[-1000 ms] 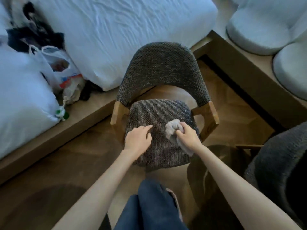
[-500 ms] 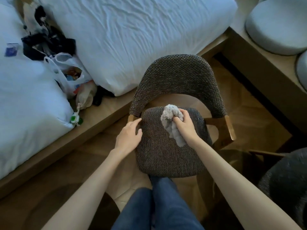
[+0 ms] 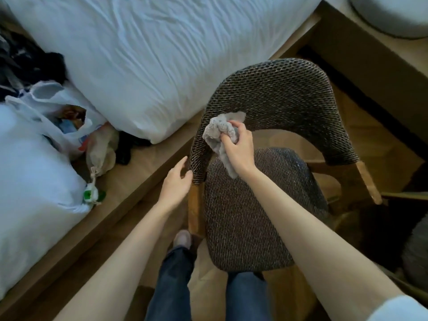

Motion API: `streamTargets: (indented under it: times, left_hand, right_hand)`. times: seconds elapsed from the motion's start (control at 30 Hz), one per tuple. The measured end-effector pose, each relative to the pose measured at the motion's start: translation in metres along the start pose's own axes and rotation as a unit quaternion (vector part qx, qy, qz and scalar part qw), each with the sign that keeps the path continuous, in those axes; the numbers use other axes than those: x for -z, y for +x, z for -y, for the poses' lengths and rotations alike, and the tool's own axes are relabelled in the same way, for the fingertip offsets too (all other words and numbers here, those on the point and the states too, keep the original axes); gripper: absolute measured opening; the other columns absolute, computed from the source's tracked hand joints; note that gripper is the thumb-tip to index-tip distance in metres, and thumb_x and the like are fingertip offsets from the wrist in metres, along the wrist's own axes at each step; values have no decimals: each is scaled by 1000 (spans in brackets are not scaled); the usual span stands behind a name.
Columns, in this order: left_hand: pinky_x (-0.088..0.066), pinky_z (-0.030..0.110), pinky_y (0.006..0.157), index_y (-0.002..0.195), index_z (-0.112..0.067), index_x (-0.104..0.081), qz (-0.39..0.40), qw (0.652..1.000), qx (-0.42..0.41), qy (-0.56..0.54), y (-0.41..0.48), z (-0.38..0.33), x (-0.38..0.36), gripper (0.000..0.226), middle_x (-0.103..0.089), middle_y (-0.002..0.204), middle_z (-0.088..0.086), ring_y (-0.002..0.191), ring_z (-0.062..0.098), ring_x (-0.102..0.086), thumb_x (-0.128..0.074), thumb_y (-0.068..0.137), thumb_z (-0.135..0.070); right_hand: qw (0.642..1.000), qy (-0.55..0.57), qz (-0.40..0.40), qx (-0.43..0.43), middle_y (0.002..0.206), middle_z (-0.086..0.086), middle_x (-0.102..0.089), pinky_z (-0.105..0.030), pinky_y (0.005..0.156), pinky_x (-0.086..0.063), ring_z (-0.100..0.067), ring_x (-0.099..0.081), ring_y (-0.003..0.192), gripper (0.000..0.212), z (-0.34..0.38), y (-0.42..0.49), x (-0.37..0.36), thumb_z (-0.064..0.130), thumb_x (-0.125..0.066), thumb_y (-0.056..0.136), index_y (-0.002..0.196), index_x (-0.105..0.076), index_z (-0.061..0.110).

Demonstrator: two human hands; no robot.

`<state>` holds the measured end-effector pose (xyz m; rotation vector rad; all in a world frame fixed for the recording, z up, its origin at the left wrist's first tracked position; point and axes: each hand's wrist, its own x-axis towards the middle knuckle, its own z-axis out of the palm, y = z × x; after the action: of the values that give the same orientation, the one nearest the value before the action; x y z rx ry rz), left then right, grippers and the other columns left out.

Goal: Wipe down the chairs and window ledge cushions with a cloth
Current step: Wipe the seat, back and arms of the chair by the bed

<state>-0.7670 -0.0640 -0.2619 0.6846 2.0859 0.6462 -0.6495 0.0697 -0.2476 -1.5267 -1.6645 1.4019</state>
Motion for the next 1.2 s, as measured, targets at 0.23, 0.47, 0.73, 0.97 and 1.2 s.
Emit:
streamTargets:
  times: [0.23,0.47,0.73,0.97,1.2]
  left_hand:
    - [-34,25,104,148,-41,-17,78,990,-113,-16,23,40,-9,58,-33,146,-20,129,7,-39,-44,100,-26]
    - [-15,3,104,149,-34,-11,93,984,-143,-52,27,66,-25,54,-21,155,-12,141,4,-21,-37,102,-23]
    - [-14,12,109,150,-32,-8,89,979,-166,-73,22,64,-28,55,-18,157,-10,142,4,-19,-33,103,-20]
    - [-17,15,111,150,-30,-9,100,977,-171,-78,28,65,-25,58,-19,156,-11,141,1,-18,-38,102,-18]
    - [-27,-8,88,151,-26,-11,110,973,-174,-102,34,67,-26,61,-26,143,-17,114,-29,-32,-43,101,-13]
  right_hand:
    - [994,90,-64,20,132,-4,-47,-34,109,-35,-14,-43,125,38,-48,-6,-69,20,-53,97,133,-41,21]
    - [997,53,-56,13,127,-6,-53,-29,106,-36,-11,-47,118,38,-91,-56,-98,8,-53,93,131,-49,11]
    - [997,18,45,-65,100,11,-64,-32,88,-48,-4,-60,91,29,-117,-92,-60,13,-51,94,119,-49,27]
    - [991,118,-33,-57,120,7,-56,-26,100,-38,-10,-51,112,36,-93,-25,-92,10,-42,97,132,-42,19]
    - [992,114,20,-51,91,14,-61,-25,81,-45,-1,-57,84,23,-130,-97,-87,10,-49,92,110,-52,24]
